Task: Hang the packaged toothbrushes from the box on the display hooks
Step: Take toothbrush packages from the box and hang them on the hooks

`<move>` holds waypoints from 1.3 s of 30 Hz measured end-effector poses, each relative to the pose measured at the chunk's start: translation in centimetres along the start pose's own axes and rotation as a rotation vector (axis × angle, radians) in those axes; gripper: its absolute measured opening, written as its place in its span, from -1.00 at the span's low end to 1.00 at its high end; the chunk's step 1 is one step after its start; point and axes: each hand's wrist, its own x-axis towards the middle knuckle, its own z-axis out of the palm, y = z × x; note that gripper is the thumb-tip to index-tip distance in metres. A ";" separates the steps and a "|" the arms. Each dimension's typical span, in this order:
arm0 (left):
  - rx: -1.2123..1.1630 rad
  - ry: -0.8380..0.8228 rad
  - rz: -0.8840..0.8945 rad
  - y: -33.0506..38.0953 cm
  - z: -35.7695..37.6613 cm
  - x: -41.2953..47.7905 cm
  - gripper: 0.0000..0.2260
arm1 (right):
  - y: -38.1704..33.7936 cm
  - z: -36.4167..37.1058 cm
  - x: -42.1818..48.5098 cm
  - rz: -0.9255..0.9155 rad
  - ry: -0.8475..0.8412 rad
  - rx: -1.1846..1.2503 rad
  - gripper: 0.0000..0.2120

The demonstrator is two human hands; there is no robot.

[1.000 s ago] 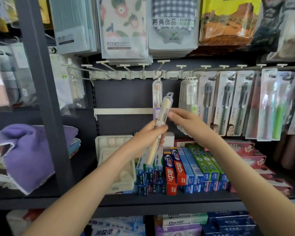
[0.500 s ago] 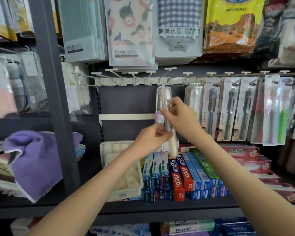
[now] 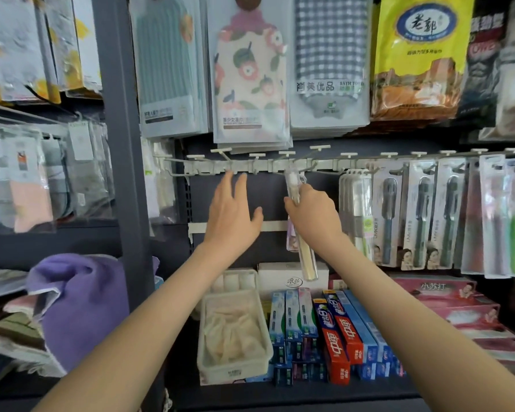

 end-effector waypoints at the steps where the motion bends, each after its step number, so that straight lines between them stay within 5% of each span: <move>1: 0.022 0.028 0.027 -0.3 -0.2 0.4 -0.40 | -0.2 0.1 0.0 0.006 0.002 0.004 -0.70; 8: 0.167 0.119 0.189 -1.7 -0.7 2.7 -0.31 | -0.3 0.9 -0.6 0.015 0.061 -0.034 -0.69; 14: 0.291 0.133 0.222 -2.3 -0.2 3.6 -0.41 | -0.6 1.9 -1.0 0.009 0.118 -0.150 -0.71; 27: 0.177 0.206 0.341 -4.0 0.2 3.9 -0.57 | -1.3 7.0 2.7 0.160 -0.045 -0.141 -0.64; 39: 0.066 0.057 0.278 -3.9 3.0 -4.7 -0.46 | 1.0 10.1 -1.3 0.124 -0.066 -0.104 -0.40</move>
